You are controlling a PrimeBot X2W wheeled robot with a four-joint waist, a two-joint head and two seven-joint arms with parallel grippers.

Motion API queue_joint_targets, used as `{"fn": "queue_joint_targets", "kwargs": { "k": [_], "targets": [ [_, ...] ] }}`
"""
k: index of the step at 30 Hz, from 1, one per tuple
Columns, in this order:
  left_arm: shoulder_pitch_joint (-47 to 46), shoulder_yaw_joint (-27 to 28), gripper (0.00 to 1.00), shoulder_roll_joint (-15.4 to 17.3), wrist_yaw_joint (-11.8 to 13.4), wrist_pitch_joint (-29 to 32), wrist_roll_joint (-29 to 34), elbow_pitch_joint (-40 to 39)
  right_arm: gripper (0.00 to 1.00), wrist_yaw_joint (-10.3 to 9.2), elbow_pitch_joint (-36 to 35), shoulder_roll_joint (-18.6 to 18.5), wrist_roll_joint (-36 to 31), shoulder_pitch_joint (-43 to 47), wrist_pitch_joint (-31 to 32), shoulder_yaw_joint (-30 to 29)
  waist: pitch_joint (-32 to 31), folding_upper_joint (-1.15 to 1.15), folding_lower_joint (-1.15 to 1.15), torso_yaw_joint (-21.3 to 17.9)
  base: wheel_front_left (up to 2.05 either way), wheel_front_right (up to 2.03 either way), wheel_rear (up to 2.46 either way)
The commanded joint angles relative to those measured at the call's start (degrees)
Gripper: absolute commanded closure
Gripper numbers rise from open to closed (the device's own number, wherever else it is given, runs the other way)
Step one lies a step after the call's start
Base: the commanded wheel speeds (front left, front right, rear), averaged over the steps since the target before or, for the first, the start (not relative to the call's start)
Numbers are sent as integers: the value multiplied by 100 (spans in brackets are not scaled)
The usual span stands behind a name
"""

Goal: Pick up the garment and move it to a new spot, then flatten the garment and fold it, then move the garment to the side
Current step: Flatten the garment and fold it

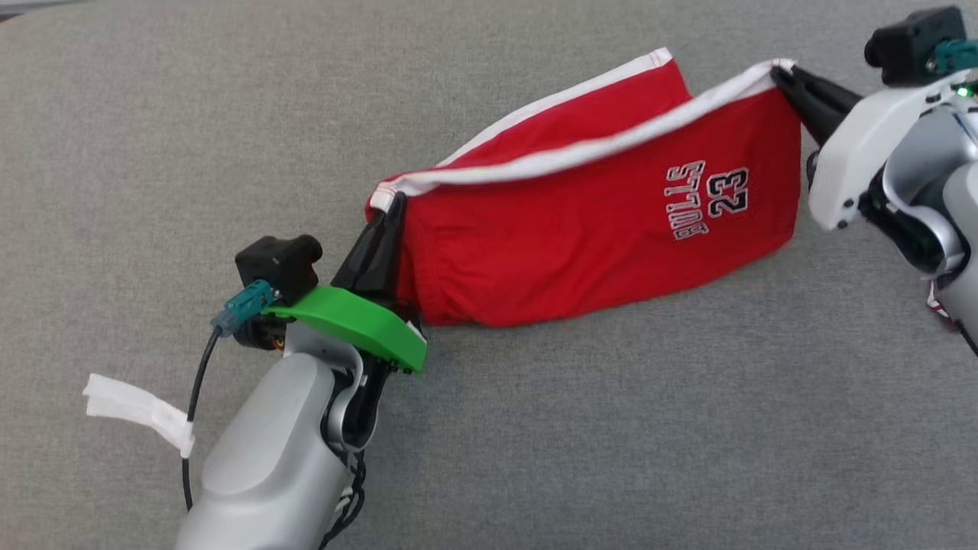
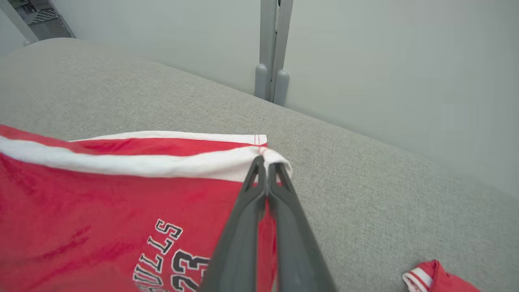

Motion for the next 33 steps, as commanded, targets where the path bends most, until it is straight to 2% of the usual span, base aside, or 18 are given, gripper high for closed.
{"fn": "queue_joint_targets", "kwargs": {
  "k": [1, 7, 12, 13, 14, 15, 16, 25, 33],
  "targets": [
    [-184, 44, 100, -63, 41, -50, 18, 111, 100, -10, 218, 70, -78, -259, -141, 87, 406, 0, 0, 259, 0, 0, 0],
    [-554, 89, 100, -221, 51, -107, 26, 407, 100, -10, 927, 181, -485, -1095, -462, 645, 673, 0, 0, 418, 0, 0, 0],
    [-691, 113, 100, -265, 27, -119, -37, 529, 100, -10, 1408, 360, -449, -1472, -642, 1005, 751, 0, 0, 453, 0, 0, 0],
    [-707, 127, 92, -273, 23, -115, -51, 529, 100, -10, 1487, 385, -420, -1530, -673, 1047, 760, 0, 0, 456, 0, 0, 0],
    [-714, 141, 62, -278, 21, -116, -61, 523, 80, -10, 1579, 413, -394, -1584, -720, 1096, 772, 0, 0, 459, 0, 0, 0],
    [-717, 151, 0, -281, 45, -116, -34, 522, 22, -10, 1668, 446, -371, -1634, -772, 1154, 785, 0, 0, 460, 0, 0, 0],
    [-706, 164, 0, -283, 59, -117, -41, 534, 0, -10, 1738, 462, -355, -1672, -821, 1181, 793, 0, 0, 460, 0, 0, 0],
    [-475, 328, 0, -288, -7, -114, 101, 271, 0, -10, 2232, 531, -31, -1699, -1194, 1442, 573, 0, 0, 414, 0, 0, 0],
    [209, 1135, 0, -287, 71, -114, 845, -554, 0, -10, 2424, 512, 674, -1265, -1238, 1301, 56, 0, 0, 354, 0, 0, 0]
  ]
}}
